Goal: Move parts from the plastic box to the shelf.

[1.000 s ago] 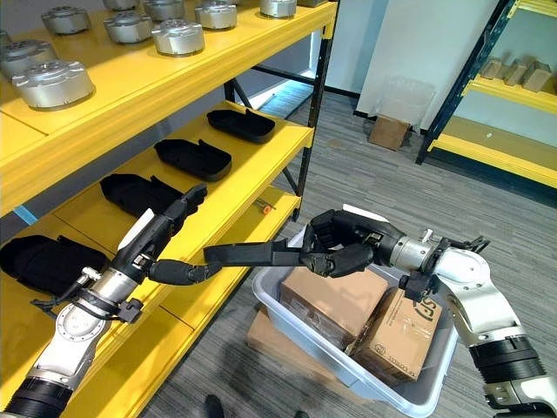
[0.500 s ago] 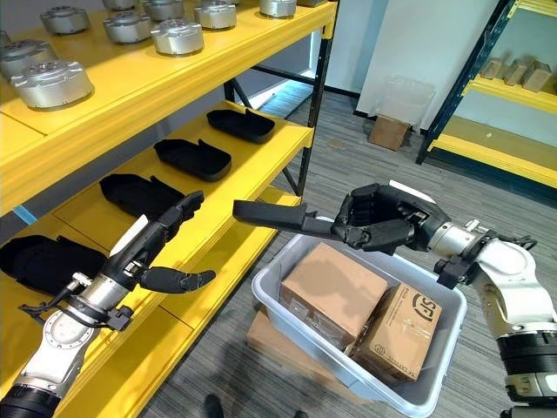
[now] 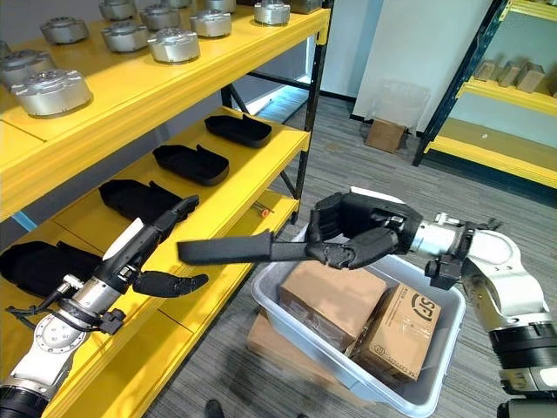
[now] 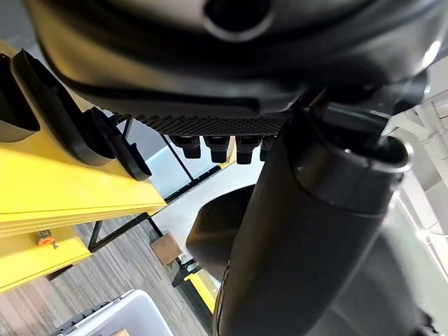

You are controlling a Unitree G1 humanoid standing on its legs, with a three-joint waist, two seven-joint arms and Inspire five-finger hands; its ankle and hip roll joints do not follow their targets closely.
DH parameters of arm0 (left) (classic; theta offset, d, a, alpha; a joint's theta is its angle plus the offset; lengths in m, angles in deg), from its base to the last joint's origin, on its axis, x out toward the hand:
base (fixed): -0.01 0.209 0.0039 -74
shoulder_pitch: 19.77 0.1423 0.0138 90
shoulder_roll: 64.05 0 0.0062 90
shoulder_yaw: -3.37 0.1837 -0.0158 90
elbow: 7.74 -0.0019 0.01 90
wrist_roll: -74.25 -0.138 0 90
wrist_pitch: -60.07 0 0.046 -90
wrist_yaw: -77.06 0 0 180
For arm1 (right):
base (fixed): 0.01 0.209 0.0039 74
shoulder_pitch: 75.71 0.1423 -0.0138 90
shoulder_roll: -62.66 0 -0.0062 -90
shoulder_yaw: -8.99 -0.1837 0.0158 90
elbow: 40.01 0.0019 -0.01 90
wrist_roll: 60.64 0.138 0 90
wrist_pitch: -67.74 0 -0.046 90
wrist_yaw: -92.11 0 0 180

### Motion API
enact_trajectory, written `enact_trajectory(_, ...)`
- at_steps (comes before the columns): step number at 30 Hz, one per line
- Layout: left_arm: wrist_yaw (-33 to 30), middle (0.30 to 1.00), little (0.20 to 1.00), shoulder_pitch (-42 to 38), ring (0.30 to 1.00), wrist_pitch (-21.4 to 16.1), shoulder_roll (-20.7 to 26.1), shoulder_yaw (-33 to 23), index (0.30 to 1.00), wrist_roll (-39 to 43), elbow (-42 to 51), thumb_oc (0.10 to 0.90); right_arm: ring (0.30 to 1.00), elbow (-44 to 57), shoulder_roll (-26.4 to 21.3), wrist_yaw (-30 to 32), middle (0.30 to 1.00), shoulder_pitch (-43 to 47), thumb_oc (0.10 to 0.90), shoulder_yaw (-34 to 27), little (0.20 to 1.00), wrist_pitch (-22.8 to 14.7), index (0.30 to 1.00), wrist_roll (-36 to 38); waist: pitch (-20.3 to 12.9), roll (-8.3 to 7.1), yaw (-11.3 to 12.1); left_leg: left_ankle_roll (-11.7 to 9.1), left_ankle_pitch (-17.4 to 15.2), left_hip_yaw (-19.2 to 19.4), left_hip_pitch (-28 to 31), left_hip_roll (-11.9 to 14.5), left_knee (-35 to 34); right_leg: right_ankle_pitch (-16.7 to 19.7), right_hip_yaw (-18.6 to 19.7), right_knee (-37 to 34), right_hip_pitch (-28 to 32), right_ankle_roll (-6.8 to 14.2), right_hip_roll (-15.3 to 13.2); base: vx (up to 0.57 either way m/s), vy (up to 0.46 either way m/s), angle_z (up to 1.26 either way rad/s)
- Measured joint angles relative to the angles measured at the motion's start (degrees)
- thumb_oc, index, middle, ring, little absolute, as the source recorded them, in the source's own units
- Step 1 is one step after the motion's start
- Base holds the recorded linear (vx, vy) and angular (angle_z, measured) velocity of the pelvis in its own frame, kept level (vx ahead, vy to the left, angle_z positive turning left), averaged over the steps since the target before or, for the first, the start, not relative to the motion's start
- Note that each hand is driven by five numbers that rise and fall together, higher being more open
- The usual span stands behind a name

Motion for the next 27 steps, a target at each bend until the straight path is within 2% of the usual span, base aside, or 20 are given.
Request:
enact_trajectory(9,-1.18,1.000,1.000,-1.81,1.000,0.21,-0.02,3.96,1.000,-0.08,-4.22,0.900,0.300,4.01,1.69,-0.80,0.300,4.41,0.400,1.41,0.300,2.38,0.300,-0.05,-1.54,-0.96,-0.22,-0.14,0.09,0.37,-0.09,0.43,-0.01,0.14,0.45,0.00,-0.48,-0.20,0.29,0.01,0.001,-0.02)
enact_trajectory(18,-2.36,1.000,1.000,-1.83,1.000,0.71,-0.08,4.27,1.000,-1.25,-5.60,0.900,0.300,5.36,2.68,0.28,0.300,5.56,0.400,2.94,0.300,5.23,0.300,-0.31,-1.99,-0.49,-0.84,-0.26,0.19,0.62,-0.07,0.69,0.00,0.27,0.86,-0.01,-0.64,-0.38,0.50,0.00,0.001,-0.01)
enact_trajectory(27,-3.51,1.000,1.000,-1.89,1.000,1.19,-0.07,4.64,1.000,-2.42,-6.56,0.900,0.300,5.49,2.62,1.46,0.300,6.64,0.400,4.48,0.300,5.62,0.300,-0.39,-2.07,-0.42,-1.23,-0.27,0.20,1.05,-0.02,0.73,0.00,0.33,1.27,-0.01,-0.81,-0.44,0.54,0.00,0.001,-0.01)
